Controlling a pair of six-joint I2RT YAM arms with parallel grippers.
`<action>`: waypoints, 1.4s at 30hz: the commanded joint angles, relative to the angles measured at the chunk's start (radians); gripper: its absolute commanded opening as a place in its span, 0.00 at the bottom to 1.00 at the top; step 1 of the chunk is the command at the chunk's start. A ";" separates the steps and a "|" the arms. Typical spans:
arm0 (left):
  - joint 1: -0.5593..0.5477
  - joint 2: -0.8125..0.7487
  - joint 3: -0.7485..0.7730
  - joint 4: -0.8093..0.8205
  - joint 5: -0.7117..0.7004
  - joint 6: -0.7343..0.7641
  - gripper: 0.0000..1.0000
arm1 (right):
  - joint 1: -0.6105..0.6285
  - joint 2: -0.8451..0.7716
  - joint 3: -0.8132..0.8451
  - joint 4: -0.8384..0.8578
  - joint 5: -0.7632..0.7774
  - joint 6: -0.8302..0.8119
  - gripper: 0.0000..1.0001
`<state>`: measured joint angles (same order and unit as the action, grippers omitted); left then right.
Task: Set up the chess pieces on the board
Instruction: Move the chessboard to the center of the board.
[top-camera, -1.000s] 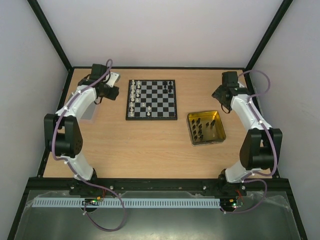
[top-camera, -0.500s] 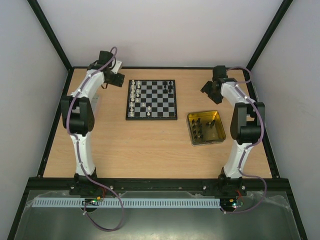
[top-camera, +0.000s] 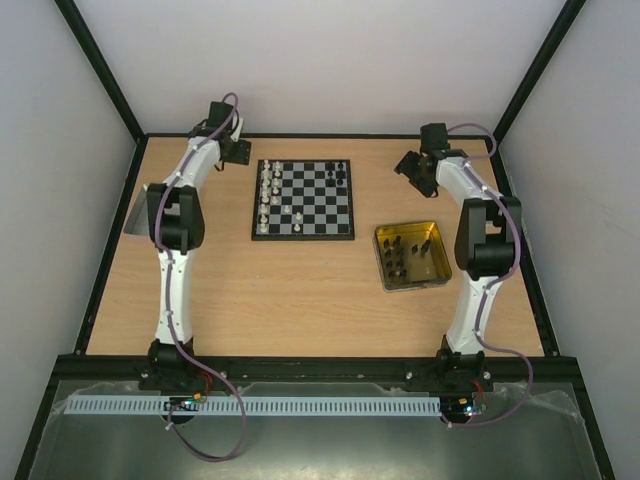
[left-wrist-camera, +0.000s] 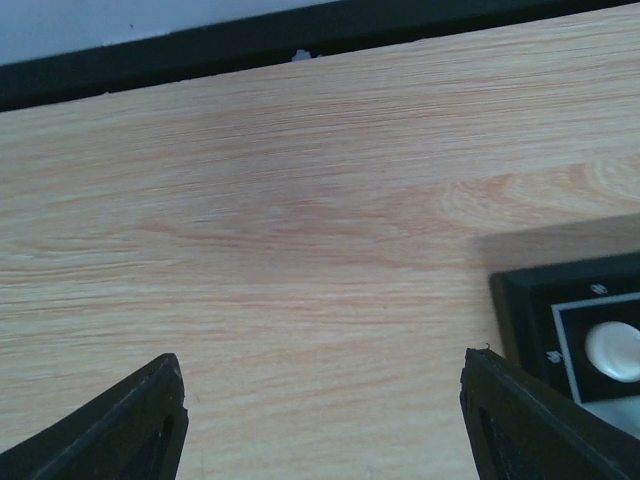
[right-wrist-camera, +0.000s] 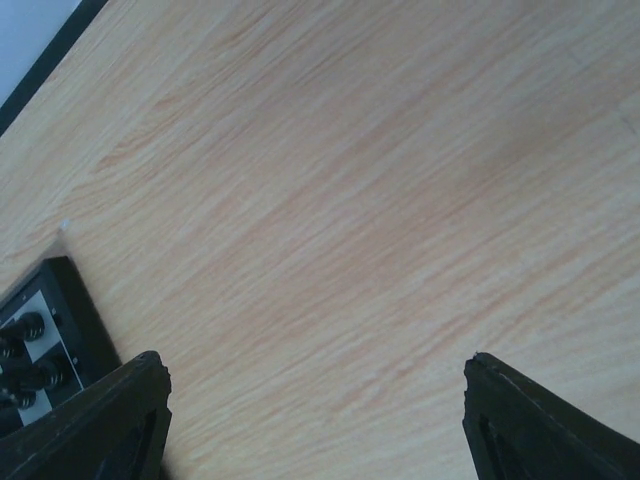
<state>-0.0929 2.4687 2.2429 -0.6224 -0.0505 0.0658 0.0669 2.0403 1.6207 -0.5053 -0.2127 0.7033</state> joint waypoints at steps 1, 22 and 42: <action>0.026 0.069 0.078 0.017 0.021 -0.072 0.76 | 0.006 0.083 0.080 0.023 -0.032 -0.009 0.78; 0.035 0.223 0.203 0.040 0.166 -0.162 0.88 | 0.011 0.126 0.096 0.088 -0.093 0.023 0.77; 0.019 0.279 0.253 0.033 0.208 -0.180 0.83 | 0.014 0.174 0.120 0.109 -0.125 0.045 0.74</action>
<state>-0.0673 2.7174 2.4695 -0.5652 0.1238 -0.0971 0.0746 2.1994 1.7084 -0.4053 -0.3237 0.7406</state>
